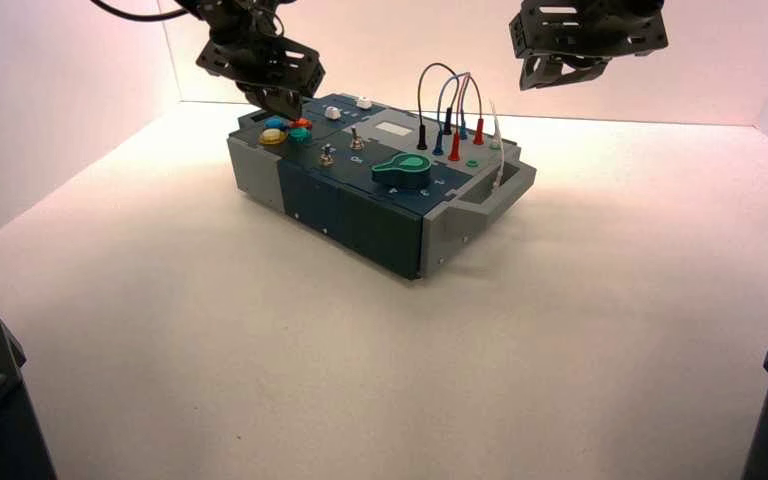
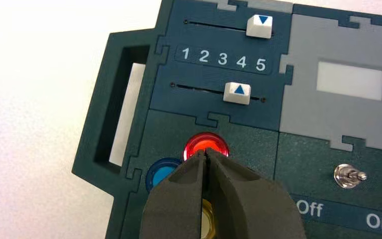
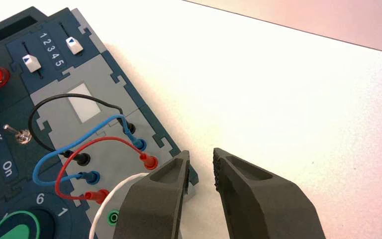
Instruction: Push the red button with the left gripper.
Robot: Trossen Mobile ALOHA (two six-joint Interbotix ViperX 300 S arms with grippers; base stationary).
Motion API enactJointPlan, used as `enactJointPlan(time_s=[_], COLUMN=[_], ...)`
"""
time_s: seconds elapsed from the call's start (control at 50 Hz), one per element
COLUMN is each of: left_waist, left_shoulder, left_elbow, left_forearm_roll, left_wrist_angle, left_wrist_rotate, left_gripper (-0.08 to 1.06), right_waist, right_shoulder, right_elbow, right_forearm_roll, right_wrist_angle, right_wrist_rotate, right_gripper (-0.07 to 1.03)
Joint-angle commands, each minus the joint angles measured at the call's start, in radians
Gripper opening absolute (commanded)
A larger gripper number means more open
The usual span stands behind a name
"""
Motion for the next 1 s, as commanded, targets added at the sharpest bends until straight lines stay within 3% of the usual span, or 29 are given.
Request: enactJointPlan(time_s=[0.02,1.0], left_waist=[-0.005,-0.005], left_shoulder=[-0.011,-0.072], left_elbow=[-0.029,-0.029], left_forearm_roll=[-0.002,-0.002], left_wrist_angle=[-0.009,0.002], left_wrist_rotate=[-0.002,-0.008], left_gripper=[-0.03,-0.03], right_waist=[0.0,0.0], right_shoulder=[-0.014,-0.015], right_elbow=[-0.023,-0.023], right_forearm_roll=[0.0,0.0], right_wrist_angle=[-0.005,0.003], right_wrist_rotate=[0.002,0.002], right_gripper=[0.28,0.28])
